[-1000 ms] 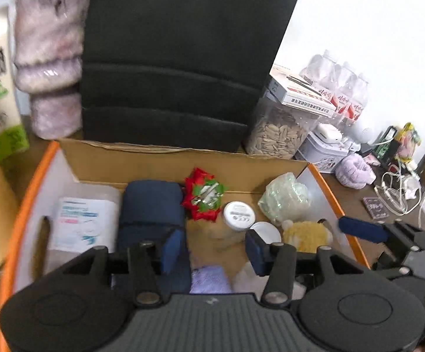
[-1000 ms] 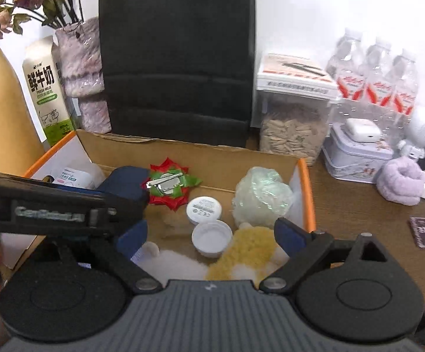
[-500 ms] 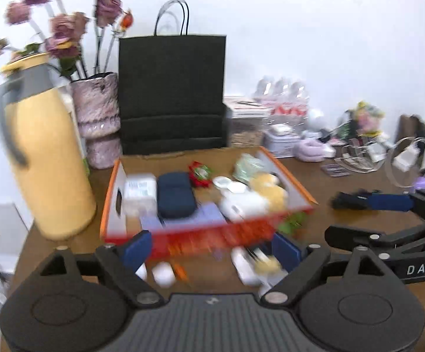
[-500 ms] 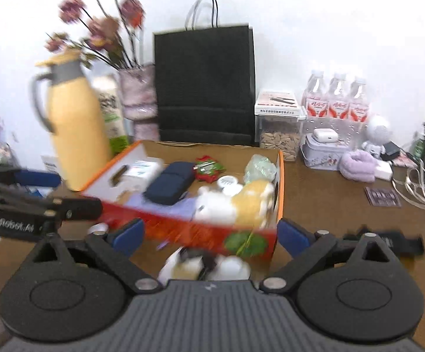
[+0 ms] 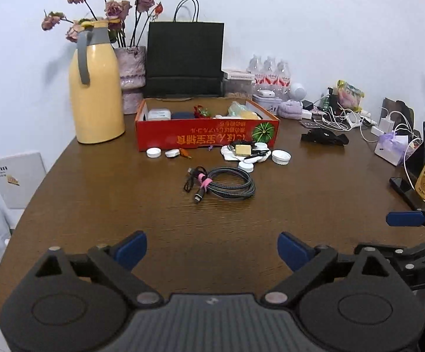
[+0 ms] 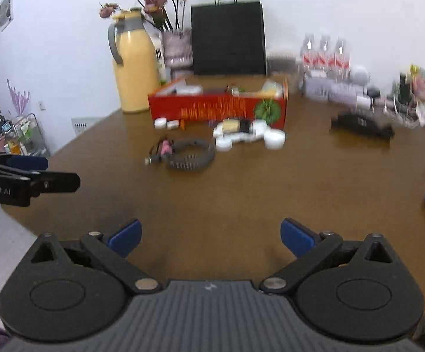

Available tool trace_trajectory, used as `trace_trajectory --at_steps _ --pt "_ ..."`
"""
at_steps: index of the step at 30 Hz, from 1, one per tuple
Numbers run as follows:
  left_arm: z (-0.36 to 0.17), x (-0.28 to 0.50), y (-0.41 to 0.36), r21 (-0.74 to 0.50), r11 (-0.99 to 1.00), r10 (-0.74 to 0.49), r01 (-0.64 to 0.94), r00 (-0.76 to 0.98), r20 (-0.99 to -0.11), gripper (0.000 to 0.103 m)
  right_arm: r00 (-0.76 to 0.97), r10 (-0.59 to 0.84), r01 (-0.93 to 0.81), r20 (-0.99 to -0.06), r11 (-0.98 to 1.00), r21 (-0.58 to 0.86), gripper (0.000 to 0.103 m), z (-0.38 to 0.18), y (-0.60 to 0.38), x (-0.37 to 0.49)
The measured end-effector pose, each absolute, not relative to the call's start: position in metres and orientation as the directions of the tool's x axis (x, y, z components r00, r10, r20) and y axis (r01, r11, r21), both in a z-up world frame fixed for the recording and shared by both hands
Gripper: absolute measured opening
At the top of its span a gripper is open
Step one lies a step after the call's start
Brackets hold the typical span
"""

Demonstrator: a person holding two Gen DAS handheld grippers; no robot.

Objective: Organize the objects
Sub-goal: 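Withdraw both open tools from the cardboard box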

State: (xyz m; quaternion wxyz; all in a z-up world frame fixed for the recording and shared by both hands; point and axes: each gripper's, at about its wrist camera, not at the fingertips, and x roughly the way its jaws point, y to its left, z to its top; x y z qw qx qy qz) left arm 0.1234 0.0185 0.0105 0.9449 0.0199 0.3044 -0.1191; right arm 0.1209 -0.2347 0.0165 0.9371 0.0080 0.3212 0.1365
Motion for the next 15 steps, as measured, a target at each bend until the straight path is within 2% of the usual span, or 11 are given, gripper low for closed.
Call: trace_trajectory --at_steps 7,15 --pt "0.005 0.141 0.018 -0.069 0.981 -0.187 0.181 0.802 -0.568 0.096 0.809 0.207 -0.211 -0.550 0.976 0.057 0.103 0.021 -0.235 0.130" --pt "-0.015 0.187 0.016 -0.075 0.985 -0.169 0.156 0.772 -0.613 0.095 0.811 0.163 -0.174 -0.562 0.984 0.035 0.102 0.009 -0.247 0.174"
